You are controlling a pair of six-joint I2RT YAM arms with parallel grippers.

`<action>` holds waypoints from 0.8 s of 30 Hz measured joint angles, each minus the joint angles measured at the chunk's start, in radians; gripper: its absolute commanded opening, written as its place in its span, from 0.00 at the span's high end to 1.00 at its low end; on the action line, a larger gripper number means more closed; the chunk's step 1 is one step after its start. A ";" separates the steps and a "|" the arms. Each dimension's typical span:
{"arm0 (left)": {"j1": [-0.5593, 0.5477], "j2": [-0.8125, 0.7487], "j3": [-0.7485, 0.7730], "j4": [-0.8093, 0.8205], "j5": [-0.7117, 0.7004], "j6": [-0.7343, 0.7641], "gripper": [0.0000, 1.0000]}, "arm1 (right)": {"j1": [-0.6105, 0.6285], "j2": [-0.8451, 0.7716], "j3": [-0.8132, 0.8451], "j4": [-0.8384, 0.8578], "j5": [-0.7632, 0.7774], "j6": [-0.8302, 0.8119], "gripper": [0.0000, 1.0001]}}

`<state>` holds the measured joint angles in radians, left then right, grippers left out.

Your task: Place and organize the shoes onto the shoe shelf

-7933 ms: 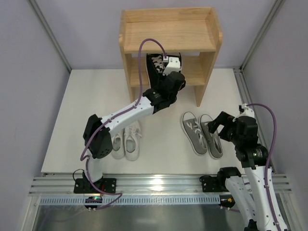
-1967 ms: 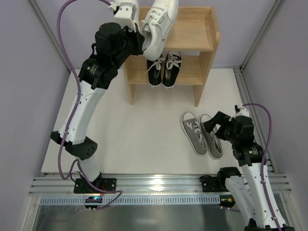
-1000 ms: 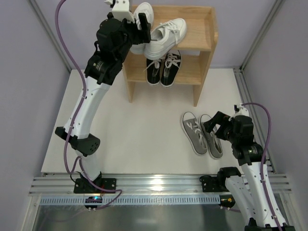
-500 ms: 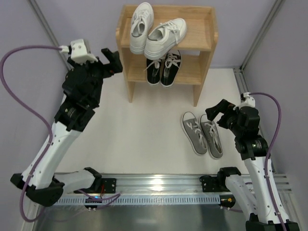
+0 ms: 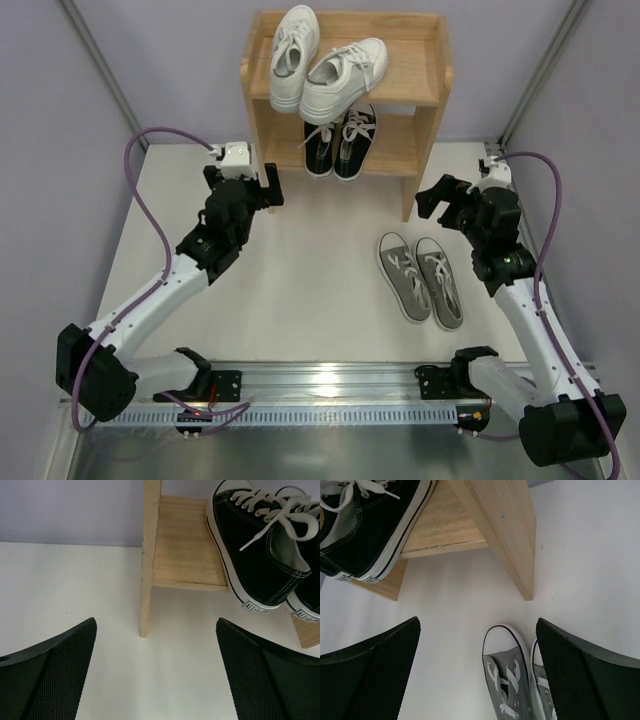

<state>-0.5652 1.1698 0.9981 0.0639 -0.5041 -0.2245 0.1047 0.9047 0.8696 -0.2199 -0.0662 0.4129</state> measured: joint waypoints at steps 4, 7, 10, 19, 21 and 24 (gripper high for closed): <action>0.001 0.071 0.002 0.025 -0.008 0.047 0.00 | 0.040 0.051 -0.001 0.043 0.056 -0.084 0.02; 0.012 0.117 0.002 0.042 0.005 0.075 0.02 | 0.056 0.051 -0.010 0.110 0.092 -0.134 0.02; 0.043 0.140 0.002 0.064 0.039 0.087 0.03 | 0.067 0.068 -0.009 0.187 0.130 -0.185 0.02; 0.165 0.266 0.068 0.174 0.204 0.107 0.04 | 0.077 0.256 0.034 0.312 0.197 -0.281 0.03; 0.165 0.322 0.099 0.201 0.243 0.127 0.04 | 0.080 0.293 0.053 0.330 0.200 -0.291 0.02; 0.166 0.396 0.142 0.216 0.285 0.158 0.05 | 0.091 0.346 0.091 0.370 0.204 -0.311 0.02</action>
<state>-0.3996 1.5661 1.1397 0.2798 -0.2188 -0.0666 0.1959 1.2510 0.9607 0.1505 0.1375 0.1020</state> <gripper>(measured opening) 0.963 0.976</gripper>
